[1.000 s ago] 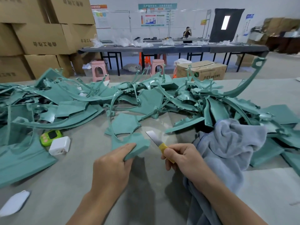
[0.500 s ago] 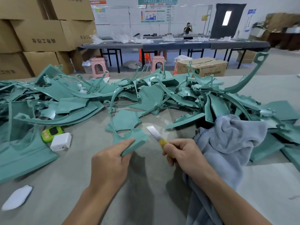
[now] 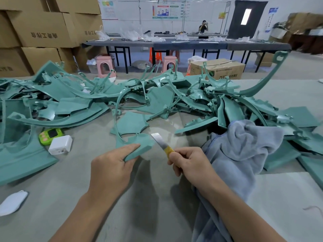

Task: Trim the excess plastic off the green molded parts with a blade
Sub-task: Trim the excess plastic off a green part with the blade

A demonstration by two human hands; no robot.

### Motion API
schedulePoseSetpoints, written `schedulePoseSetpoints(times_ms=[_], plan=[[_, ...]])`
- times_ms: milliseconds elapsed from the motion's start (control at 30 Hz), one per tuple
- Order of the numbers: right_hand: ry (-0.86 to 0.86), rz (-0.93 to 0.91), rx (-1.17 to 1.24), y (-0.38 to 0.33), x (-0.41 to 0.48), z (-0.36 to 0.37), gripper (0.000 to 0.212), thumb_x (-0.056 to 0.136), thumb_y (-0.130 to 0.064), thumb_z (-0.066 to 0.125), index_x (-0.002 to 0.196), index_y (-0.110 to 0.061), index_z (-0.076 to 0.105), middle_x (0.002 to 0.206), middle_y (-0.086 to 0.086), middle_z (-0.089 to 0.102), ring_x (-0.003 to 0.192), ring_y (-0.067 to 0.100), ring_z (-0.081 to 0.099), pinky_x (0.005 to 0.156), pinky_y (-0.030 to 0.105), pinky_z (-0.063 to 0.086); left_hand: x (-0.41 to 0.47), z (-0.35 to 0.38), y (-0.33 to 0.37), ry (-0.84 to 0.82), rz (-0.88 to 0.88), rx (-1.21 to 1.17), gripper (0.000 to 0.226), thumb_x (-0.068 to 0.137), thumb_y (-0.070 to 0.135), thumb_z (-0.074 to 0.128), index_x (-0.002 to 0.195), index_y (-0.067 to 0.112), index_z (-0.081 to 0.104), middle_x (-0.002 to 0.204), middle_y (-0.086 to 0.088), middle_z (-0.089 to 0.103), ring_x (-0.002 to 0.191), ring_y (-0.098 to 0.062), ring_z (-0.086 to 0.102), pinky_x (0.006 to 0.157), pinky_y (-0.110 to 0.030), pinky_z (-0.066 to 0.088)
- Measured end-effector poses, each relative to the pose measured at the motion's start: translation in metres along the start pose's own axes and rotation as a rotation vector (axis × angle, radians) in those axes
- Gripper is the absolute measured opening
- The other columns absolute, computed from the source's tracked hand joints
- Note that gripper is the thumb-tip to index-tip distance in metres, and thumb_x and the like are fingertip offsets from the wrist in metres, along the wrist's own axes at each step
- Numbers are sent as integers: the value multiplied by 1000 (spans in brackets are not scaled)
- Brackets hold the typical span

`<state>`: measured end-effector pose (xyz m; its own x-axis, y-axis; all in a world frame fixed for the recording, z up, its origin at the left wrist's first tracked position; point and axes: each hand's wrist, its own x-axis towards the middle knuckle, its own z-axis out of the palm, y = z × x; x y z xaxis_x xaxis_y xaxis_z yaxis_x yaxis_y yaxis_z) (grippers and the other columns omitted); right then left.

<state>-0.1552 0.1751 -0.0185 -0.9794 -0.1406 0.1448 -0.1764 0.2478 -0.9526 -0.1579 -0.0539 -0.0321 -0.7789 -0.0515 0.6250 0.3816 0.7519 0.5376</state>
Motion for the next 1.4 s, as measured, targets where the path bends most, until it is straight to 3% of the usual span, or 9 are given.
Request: schedulePoseSetpoints(times_ms=[133,300,500,600,733,867,1167,1300,1400], plan=[[-70,-33,235,-4,-2,-6,29,95,-29,62,72,-16,73,54,7,60,52,17,48,56,25,40,0,0,1,0,27,27,25,84,35,71,107,32,79,102,18,76,103,16,52,82,-4,41],[50,57,29,-1,-1,0,28,94,-30,64,71,-17,74,53,6,62,51,15,49,60,34,42,-1,-1,5,-18,1,67,28,83,40,67,107,36,79,103,19,76,104,2,62,82,-17,50],[-97,57,36,-2,-5,2,33,86,-45,63,74,-16,74,55,4,62,53,14,51,59,30,42,2,-4,10,-63,-8,115,24,82,36,70,103,33,81,100,13,78,89,-14,75,75,-31,59],[51,96,-9,2,-3,1,28,93,-34,64,74,-16,74,54,4,62,52,12,50,61,34,43,3,-6,13,-59,-44,143,21,82,36,73,102,34,81,99,13,78,88,-16,76,74,-32,59],[-87,27,87,-4,-8,-1,29,95,-30,63,73,-16,74,54,5,61,51,13,49,58,24,42,2,-8,14,-61,-8,145,26,78,34,68,101,31,82,98,11,78,87,-15,76,74,-31,59],[66,113,-15,0,-3,-2,29,98,-28,63,74,-15,73,54,6,62,52,14,50,60,34,44,2,-6,11,-46,-8,74,27,76,32,70,101,31,82,98,13,78,91,-5,70,74,-19,53],[52,159,96,-1,1,-2,31,97,-32,62,73,-17,74,55,5,61,51,12,49,57,24,38,3,1,11,-23,93,126,31,80,45,63,98,29,83,96,10,78,92,-4,69,73,-13,45],[-6,131,324,-10,-4,-4,25,96,-26,67,77,-15,79,95,7,77,82,13,62,74,27,46,3,2,13,-47,127,159,28,70,33,75,96,26,83,93,9,79,81,-12,76,67,-23,59],[-157,160,605,-17,-7,-4,19,87,-21,70,76,-9,78,134,-3,67,120,6,64,96,35,55,4,4,18,-62,206,226,29,64,27,75,91,25,84,87,6,79,72,-16,76,62,-28,59]])
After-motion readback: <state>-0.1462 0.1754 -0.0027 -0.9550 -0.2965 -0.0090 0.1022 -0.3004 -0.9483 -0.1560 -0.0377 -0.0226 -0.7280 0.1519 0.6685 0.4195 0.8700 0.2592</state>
